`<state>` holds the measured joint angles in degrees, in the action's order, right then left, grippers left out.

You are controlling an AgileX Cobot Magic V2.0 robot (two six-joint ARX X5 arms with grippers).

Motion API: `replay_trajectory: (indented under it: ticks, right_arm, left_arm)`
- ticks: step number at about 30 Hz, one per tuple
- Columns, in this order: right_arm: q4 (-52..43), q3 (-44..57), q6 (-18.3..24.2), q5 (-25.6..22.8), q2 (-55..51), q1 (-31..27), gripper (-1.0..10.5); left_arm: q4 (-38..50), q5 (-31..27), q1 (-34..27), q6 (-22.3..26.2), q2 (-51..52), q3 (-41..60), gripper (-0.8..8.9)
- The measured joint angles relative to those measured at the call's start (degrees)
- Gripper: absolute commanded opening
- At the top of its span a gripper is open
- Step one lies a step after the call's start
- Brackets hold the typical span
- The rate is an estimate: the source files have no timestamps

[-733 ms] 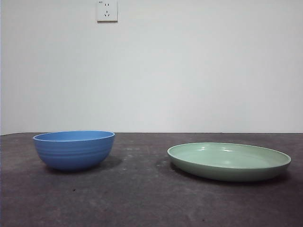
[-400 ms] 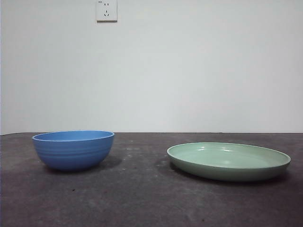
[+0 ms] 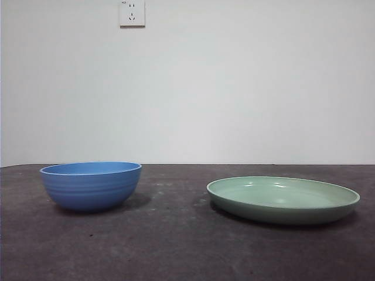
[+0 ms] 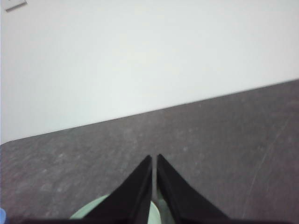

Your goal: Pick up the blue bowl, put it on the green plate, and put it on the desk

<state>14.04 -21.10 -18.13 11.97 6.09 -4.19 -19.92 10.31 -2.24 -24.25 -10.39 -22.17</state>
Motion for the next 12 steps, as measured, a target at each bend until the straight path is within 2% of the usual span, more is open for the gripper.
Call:
replay_trajectory:
  ticks: [5,12]
  right_arm:
    - [6.67,-8.94,3.06,2.64,7.52,0.0,0.1]
    - [20.94,-21.66,10.1,12.63,21.11,0.0,0.1]
  left_arm:
    - [-3.67,6.95,0.0,4.85,-7.76,-6.8,0.1]
    - [-12.72,18.69,0.17,13.94,-20.63,-16.31,0.1]
